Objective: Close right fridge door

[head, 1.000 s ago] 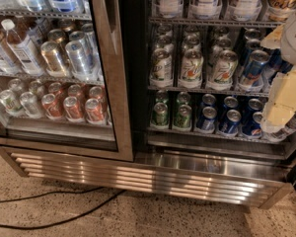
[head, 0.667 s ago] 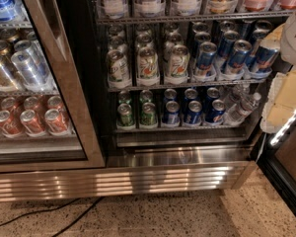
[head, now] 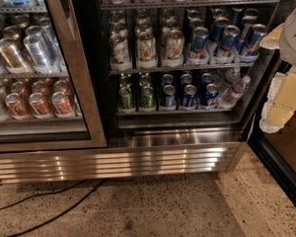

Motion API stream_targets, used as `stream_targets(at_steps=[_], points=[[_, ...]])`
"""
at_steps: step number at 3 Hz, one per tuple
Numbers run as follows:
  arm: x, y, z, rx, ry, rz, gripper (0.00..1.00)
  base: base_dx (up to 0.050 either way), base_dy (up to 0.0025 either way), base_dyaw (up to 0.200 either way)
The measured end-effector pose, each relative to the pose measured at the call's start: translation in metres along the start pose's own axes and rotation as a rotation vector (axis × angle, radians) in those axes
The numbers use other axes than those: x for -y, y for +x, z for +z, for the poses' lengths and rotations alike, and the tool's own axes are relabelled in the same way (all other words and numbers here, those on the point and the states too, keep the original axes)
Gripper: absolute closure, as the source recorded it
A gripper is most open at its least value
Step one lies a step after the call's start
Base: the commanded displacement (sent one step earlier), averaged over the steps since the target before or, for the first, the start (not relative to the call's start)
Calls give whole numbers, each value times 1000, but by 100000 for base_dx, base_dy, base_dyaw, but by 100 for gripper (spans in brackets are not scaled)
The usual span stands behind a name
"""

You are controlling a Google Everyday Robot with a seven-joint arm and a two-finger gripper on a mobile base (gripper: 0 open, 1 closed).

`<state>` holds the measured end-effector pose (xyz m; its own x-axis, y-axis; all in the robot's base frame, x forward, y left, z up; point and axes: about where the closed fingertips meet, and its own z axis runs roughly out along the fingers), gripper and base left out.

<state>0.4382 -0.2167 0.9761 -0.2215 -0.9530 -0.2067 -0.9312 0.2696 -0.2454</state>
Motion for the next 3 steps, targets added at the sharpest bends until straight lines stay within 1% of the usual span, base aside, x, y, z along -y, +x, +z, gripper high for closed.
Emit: stream_targets(at_steps=[3], points=[[0, 0, 0, 0, 0, 0, 0, -5001, 1, -5]])
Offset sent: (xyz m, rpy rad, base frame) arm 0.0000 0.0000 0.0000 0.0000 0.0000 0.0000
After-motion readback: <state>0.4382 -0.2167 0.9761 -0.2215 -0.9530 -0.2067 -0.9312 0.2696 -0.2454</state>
